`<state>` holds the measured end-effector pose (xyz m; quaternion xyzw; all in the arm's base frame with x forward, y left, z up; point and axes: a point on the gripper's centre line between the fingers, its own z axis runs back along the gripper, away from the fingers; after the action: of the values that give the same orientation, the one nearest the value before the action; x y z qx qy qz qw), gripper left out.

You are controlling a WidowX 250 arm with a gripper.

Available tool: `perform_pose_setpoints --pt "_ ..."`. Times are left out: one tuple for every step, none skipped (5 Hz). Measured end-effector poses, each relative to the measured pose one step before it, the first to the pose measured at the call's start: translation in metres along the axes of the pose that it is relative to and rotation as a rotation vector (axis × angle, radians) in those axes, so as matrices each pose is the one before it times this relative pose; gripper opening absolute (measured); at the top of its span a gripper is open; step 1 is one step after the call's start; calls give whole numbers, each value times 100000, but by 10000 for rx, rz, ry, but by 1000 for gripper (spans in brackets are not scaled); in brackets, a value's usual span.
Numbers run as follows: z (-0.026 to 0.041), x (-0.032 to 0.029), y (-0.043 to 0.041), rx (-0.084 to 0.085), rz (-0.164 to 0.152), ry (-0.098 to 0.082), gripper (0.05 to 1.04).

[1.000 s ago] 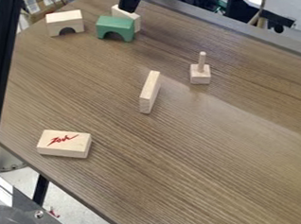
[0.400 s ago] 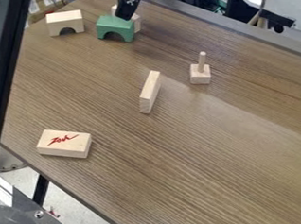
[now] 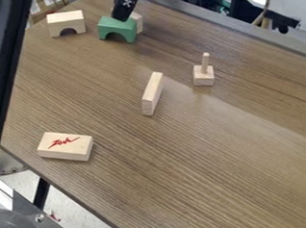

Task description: Put the green arch on top of the white arch

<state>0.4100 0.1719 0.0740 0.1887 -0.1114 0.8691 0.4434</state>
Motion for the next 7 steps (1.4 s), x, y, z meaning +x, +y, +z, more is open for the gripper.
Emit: perform_pose_setpoints --pt "-86 189 -23 34 11 -7 999" --pt "-533 220 185 134 73 -98 999" --pt "-307 69 200 111 10 -79 999" --pt "2 66 210 133 0 -41 999" --pt "-1430 -474 522 381 -150 -173 999" --pt "-513 -125 225 102 -42 -64 971" --pt "-597 -111 237 83 -18 -34 697"
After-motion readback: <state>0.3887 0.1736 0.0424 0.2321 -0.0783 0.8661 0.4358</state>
